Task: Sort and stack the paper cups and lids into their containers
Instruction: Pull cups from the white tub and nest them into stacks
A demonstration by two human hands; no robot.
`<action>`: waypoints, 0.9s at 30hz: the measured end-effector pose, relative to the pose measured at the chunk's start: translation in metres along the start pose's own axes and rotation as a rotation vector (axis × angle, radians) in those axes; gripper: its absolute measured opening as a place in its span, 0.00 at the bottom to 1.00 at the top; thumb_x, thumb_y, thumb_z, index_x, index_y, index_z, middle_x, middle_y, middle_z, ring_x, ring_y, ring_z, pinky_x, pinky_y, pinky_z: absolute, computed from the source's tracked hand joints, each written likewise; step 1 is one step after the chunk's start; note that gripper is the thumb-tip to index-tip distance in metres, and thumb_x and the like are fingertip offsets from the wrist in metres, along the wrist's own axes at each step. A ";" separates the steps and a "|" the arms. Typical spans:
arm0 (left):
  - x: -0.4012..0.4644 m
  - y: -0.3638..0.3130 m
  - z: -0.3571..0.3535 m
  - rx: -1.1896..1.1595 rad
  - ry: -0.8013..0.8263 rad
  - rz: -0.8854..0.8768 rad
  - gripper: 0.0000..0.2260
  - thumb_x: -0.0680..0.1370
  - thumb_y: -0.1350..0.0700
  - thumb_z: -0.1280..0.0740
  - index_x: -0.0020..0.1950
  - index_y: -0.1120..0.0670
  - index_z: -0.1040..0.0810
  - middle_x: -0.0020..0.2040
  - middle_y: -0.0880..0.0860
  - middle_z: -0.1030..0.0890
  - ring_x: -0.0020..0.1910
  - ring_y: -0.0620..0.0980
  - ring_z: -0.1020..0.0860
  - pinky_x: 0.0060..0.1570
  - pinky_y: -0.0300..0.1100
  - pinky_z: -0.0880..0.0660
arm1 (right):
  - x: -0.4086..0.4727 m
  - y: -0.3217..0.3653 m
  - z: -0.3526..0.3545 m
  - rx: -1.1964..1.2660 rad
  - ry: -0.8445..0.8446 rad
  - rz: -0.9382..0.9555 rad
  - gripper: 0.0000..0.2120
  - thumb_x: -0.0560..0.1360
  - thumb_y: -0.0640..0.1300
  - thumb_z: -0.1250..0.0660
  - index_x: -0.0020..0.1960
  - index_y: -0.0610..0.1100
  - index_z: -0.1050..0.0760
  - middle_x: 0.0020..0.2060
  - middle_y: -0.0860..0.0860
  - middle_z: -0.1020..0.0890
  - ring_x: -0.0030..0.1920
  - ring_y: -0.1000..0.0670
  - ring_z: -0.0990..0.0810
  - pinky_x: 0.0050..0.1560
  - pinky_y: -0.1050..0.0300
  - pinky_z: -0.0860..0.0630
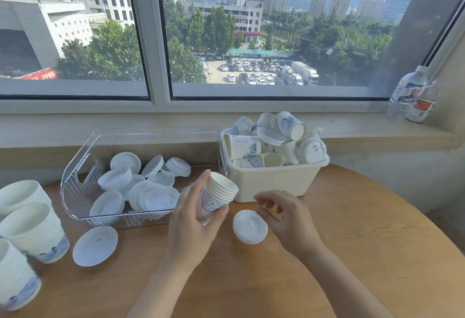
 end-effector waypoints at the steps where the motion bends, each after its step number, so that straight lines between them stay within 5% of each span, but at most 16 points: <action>1: 0.003 0.000 0.000 -0.006 -0.004 0.003 0.34 0.75 0.48 0.23 0.77 0.34 0.33 0.66 0.38 0.24 0.68 0.37 0.28 0.60 0.31 0.31 | 0.011 0.007 0.005 0.004 -0.047 0.002 0.13 0.74 0.42 0.23 0.55 0.54 0.17 0.45 0.64 0.18 0.47 0.59 0.21 0.46 0.69 0.30; 5: 0.016 0.001 0.000 -0.024 -0.030 -0.006 0.34 0.75 0.49 0.23 0.78 0.39 0.33 0.67 0.37 0.25 0.69 0.39 0.27 0.64 0.41 0.27 | 0.064 0.029 0.015 0.020 -0.137 0.051 0.17 0.77 0.42 0.25 0.65 0.53 0.19 0.53 0.67 0.20 0.45 0.66 0.23 0.45 0.72 0.30; 7: 0.021 0.002 0.000 -0.028 -0.037 -0.007 0.33 0.75 0.47 0.24 0.78 0.39 0.33 0.67 0.34 0.26 0.69 0.39 0.27 0.64 0.43 0.26 | 0.090 0.032 0.011 -0.035 -0.092 0.073 0.21 0.79 0.44 0.28 0.72 0.54 0.23 0.67 0.64 0.22 0.44 0.63 0.22 0.48 0.65 0.25; 10: 0.028 0.004 -0.001 -0.027 -0.042 0.000 0.34 0.75 0.45 0.24 0.78 0.37 0.33 0.68 0.35 0.26 0.70 0.40 0.28 0.65 0.38 0.28 | 0.115 0.029 0.001 -0.169 0.000 0.059 0.27 0.80 0.44 0.30 0.77 0.55 0.29 0.75 0.59 0.27 0.48 0.54 0.18 0.50 0.52 0.19; 19: 0.038 0.009 -0.007 0.013 -0.034 -0.017 0.34 0.75 0.47 0.25 0.78 0.38 0.33 0.68 0.39 0.25 0.69 0.35 0.29 0.61 0.28 0.32 | 0.127 0.026 -0.007 -0.321 0.029 0.044 0.26 0.80 0.47 0.30 0.76 0.51 0.30 0.66 0.52 0.26 0.57 0.48 0.21 0.48 0.53 0.26; 27: 0.044 0.002 -0.007 0.029 -0.028 -0.033 0.34 0.75 0.46 0.24 0.78 0.38 0.33 0.68 0.41 0.24 0.69 0.38 0.28 0.61 0.33 0.31 | 0.124 0.029 0.002 -0.356 0.028 0.076 0.20 0.74 0.47 0.24 0.63 0.51 0.25 0.64 0.56 0.23 0.60 0.49 0.25 0.52 0.53 0.27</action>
Point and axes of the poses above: each hand's wrist, its own x-axis towards the middle knuckle, its own z-axis out of the back of the hand, y = z × x, the point moved 2 cm from there along x, towards the middle knuckle
